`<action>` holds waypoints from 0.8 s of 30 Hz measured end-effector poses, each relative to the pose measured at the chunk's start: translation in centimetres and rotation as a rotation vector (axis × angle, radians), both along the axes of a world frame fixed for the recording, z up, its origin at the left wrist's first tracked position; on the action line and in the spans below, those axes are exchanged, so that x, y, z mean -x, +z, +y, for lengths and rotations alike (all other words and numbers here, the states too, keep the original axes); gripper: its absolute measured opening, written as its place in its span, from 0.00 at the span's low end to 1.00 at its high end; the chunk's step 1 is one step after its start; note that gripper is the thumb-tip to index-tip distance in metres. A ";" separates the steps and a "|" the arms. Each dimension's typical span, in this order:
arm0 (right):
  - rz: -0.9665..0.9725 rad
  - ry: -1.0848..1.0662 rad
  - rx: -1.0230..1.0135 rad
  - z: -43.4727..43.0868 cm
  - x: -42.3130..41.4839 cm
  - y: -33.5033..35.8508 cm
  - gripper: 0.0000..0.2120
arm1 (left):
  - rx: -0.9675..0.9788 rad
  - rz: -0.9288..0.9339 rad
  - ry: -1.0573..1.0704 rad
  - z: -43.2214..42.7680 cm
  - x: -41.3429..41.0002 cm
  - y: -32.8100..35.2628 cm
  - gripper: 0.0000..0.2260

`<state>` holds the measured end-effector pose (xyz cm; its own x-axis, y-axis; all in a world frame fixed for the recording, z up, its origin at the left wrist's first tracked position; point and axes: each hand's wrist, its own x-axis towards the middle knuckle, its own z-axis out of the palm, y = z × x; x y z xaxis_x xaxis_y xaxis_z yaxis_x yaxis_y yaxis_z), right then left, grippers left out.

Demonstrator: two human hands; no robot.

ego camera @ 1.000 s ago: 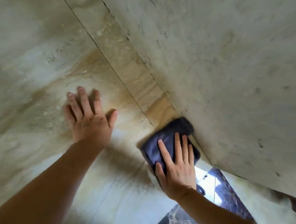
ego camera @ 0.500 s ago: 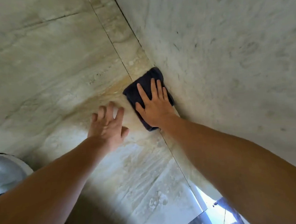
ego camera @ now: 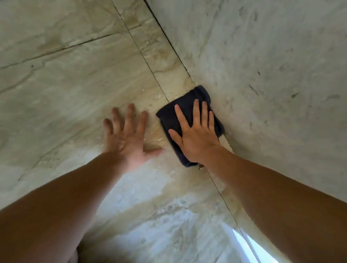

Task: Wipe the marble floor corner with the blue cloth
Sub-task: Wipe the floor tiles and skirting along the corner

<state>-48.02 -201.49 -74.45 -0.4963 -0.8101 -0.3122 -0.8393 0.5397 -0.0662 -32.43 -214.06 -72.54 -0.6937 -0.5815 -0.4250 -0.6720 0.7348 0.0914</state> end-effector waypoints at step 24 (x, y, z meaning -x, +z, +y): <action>-0.077 0.018 -0.289 -20.6 6.1 1.2 0.38 | 0.101 0.238 0.090 -27.1 5.3 -2.4 0.38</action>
<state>-54.15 -222.12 -73.26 -0.4482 -0.6910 -0.5671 -0.8475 0.5302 0.0238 -37.76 -241.19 -74.93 -0.7110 -0.6761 -0.1931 -0.7031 0.6868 0.1842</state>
